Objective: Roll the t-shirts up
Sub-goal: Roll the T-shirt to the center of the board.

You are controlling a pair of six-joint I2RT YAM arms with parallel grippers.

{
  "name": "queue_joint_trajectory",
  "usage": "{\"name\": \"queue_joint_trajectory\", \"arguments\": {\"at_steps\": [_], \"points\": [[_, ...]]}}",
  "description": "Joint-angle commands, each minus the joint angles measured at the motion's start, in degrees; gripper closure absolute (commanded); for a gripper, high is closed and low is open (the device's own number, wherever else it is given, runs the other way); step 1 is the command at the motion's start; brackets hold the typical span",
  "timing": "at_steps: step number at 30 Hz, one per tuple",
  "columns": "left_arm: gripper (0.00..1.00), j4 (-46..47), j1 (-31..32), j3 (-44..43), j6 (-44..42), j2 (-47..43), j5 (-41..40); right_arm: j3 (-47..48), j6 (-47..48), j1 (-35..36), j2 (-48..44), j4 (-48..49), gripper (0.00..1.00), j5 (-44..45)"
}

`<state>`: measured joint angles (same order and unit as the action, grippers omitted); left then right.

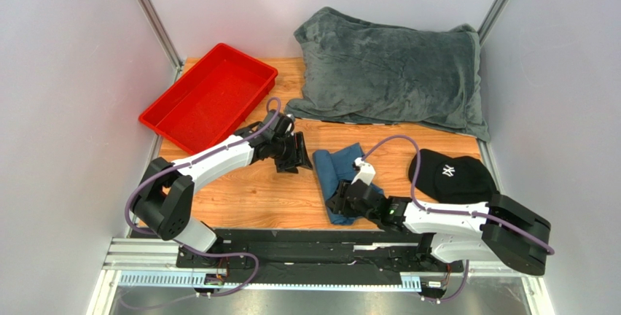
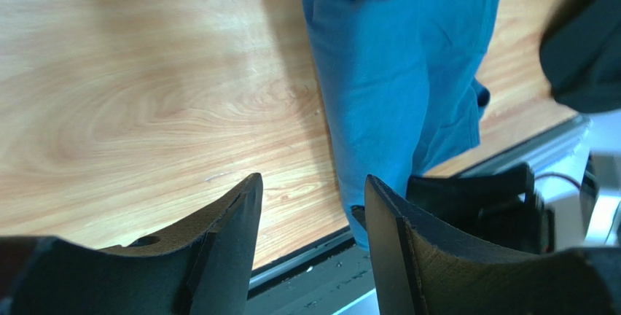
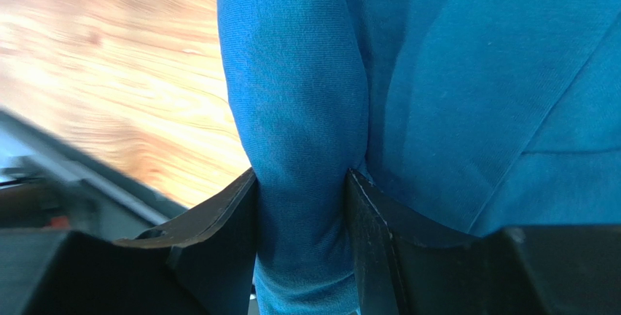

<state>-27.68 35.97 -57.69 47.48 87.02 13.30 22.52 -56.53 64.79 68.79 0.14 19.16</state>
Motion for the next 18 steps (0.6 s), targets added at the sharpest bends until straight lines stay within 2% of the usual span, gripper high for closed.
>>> {"name": "queue_joint_trajectory", "arguments": {"at_steps": [1, 5, 11, 18], "points": [[0.37, 10.96, 0.25, 5.03, -0.38, -1.68, 7.6, -7.65, -3.58, -5.02, -1.37, 9.34, 0.51, -15.53], [0.34, 22.98, 0.33, 9.87, 1.99, -0.19, 11.13, -11.35, -5.51, -9.32, -2.08, 13.74, 0.52, -20.19], [0.31, 36.44, 0.95, 11.46, 4.37, 4.9, 14.29, -14.34, -7.36, -12.14, -2.0, 16.38, 0.53, -23.37], [0.33, 39.37, 3.23, 8.91, 5.6, 12.55, 12.72, -16.63, -8.33, -14.87, -1.82, 18.23, 0.53, -25.92]]}}
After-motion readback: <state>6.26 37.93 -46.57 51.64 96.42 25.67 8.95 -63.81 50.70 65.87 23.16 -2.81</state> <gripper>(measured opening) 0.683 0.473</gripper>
